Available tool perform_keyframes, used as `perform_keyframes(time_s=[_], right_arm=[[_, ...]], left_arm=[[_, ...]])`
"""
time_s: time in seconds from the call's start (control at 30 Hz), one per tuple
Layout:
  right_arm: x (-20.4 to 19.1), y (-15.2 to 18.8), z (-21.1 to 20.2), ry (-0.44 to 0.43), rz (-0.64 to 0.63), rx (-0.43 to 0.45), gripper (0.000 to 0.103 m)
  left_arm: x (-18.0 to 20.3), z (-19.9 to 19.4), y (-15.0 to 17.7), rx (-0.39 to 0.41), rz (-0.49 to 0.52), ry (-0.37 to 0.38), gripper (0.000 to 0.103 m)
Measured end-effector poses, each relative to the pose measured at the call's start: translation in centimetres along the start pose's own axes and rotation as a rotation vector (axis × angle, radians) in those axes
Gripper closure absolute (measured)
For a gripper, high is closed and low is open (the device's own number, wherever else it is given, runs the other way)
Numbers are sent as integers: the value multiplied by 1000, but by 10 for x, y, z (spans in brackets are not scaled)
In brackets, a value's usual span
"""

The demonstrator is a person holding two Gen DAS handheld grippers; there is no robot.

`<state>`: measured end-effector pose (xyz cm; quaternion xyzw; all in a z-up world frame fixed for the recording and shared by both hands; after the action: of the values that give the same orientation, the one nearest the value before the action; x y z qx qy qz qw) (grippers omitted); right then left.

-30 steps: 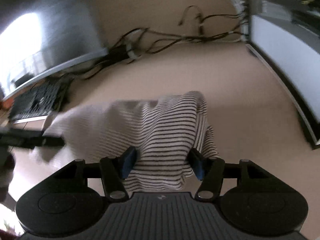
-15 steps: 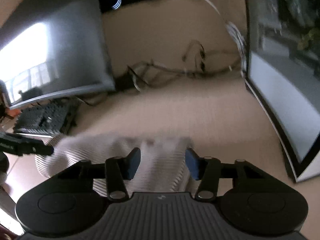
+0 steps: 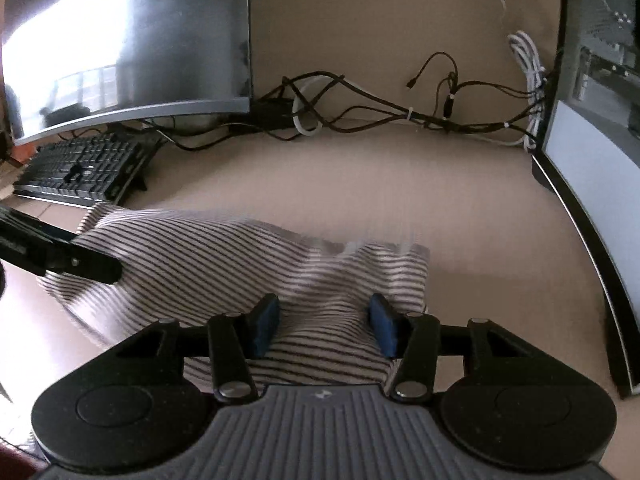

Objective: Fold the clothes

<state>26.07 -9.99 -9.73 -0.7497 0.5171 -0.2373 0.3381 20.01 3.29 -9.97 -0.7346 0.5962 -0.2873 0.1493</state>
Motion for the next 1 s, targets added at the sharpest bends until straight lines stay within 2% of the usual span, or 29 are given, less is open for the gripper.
perform_keyframes(time_s=[0.2,0.33,0.47,0.57,0.6,0.63,0.67,0.73,0.83,1.0], right_arm=[[4,-6,6,12,-11,7,51],[12,-6,-12,-4,11,-12,51],[38,-14,-39,23,139,-5,50],[55,-8,-39,-46,300,-54,50],[57,-2,-35,-86,363,-76,50],[57,2,-31,-111,400,-96,50],[53,7,-27,-133,422,-112,52],[42,15,-19,-153,435,-125,53],[29,12,-12,-107,387,-93,53],[32,1,1,-96,379,-56,53]], left_arm=[[4,4,-8,-13,24,3,8],[-1,-18,0,-30,44,-8,8],[-14,-45,2,-2,-42,15,8],[-24,-38,10,-55,-122,15,8],[-24,-31,14,-77,-124,0,10],[-25,-25,18,-98,-125,-15,21],[-24,-20,22,-112,-126,-16,27],[-22,-13,23,-112,-120,-20,26],[-21,-6,12,-82,-96,-52,26],[-22,-2,0,-82,-85,-55,26]])
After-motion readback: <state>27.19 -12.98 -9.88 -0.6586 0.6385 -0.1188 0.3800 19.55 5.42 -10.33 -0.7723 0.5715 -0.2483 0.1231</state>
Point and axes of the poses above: each gripper's, at about its wrist camera, not at the fingertips, and z roughly the way its jaws point, x to its right, y to its underside, the point moved 8 cm from there along z, roughly the way its jaws point, and after that the axes turned 2 degrees about -z, right-handed, at the moved point
